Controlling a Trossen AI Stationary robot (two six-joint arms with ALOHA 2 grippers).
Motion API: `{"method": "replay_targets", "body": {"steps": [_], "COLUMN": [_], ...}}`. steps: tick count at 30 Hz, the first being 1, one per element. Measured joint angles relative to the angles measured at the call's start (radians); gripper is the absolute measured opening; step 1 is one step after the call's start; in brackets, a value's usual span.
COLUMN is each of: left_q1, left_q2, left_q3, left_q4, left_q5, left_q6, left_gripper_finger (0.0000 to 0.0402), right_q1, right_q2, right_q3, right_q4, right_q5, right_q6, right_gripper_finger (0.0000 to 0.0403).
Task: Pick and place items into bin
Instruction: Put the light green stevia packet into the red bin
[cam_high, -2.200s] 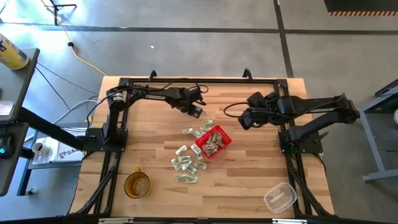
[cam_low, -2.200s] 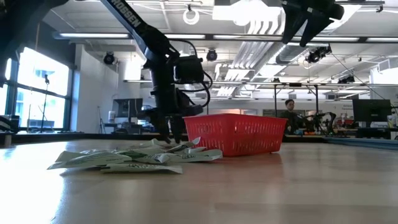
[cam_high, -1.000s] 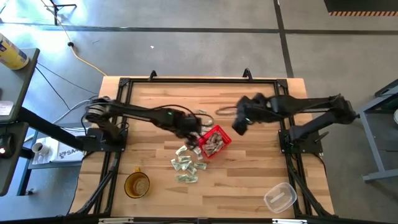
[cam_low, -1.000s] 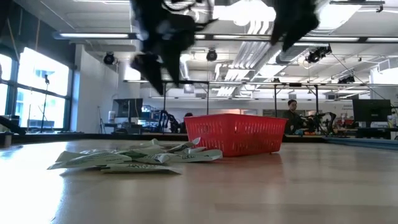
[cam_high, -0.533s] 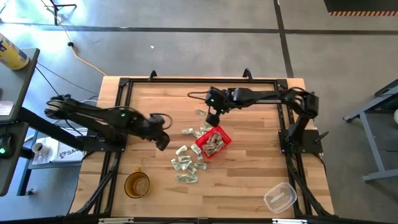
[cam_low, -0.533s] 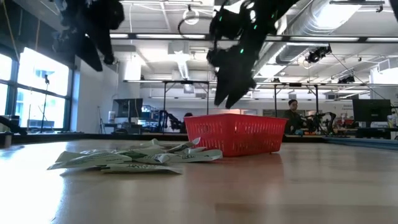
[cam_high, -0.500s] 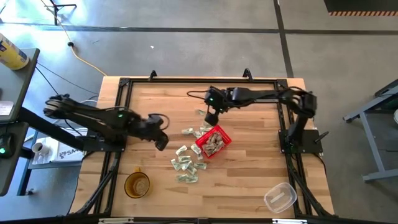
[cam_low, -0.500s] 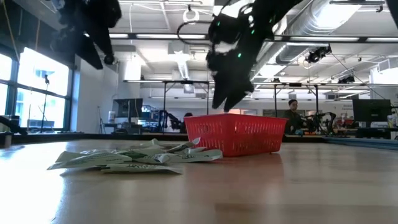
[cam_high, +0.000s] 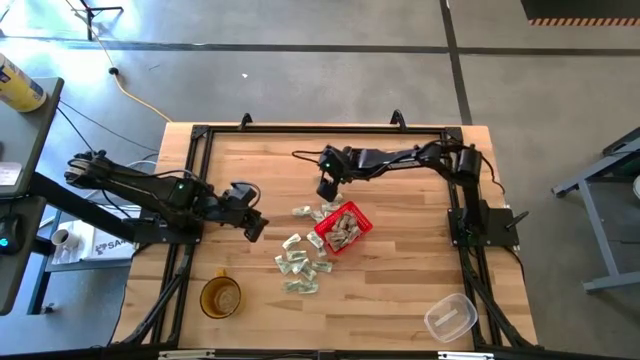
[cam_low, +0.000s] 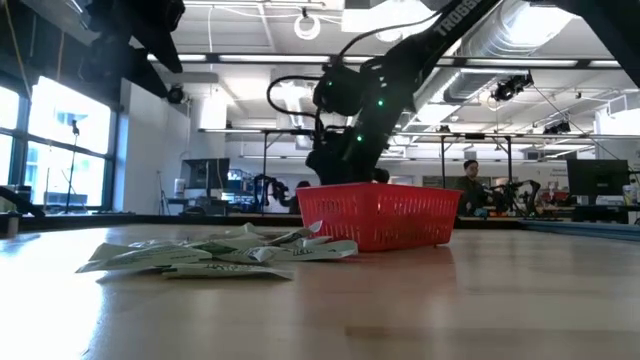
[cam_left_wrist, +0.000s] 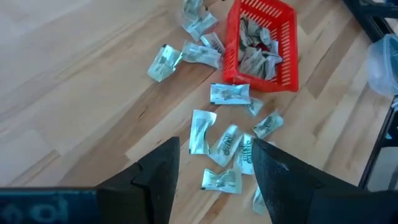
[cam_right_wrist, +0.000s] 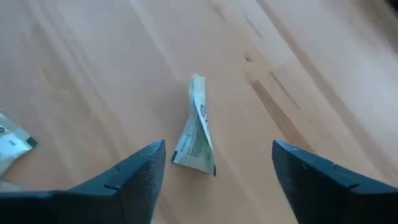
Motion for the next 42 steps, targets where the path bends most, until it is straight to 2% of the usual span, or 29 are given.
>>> {"method": "replay_targets", "body": {"steps": [9,19,21,25,29,32,38,40,42], "left_q1": [0.0,0.0,0.0,0.0,0.0,0.001,0.007,0.028,0.057], "left_q2": [0.0,0.0,0.0,0.0,0.003,0.018,0.099,0.143,0.188], "left_q3": [0.0,0.0,0.0,0.0,0.0,0.0,0.0,0.0,0.0], "left_q4": [0.002,0.016,0.016,0.019,0.036,0.037,0.043,0.075,0.134], "left_q5": [-0.025,-0.05,-0.051,-0.066,-0.08,-0.085,-0.102,-0.087,-0.044], "left_q6": [0.0,-0.018,-0.028,-0.036,-0.036,-0.036,-0.035,-0.033,-0.003], "left_gripper_finger": [0.0232,0.0232,0.0232,0.0232,0.0232,0.0232,0.0232,0.0232,0.0232], "right_q1": [-0.033,-0.03,-0.03,-0.026,-0.014,0.004,0.091,0.13,0.177], "right_q2": [0.029,0.068,0.066,0.062,0.019,-0.083,-0.307,-0.327,-0.323], "right_q3": [0.002,0.005,0.007,0.061,0.114,0.127,0.085,0.069,0.036], "right_q4": [-0.002,-0.007,-0.021,-0.151,-0.289,-0.376,-0.497,-0.554,-0.553], "right_q5": [-0.067,-0.096,-0.097,-0.094,-0.1,-0.14,-0.313,-0.401,-0.408], "right_q6": [0.014,0.01,0.012,-0.026,-0.055,-0.063,-0.049,-0.013,0.028], "right_gripper_finger": [0.0187,0.0132,0.0102,0.0016,0.0016,0.0003,0.0001,0.0005,0.0011]}}
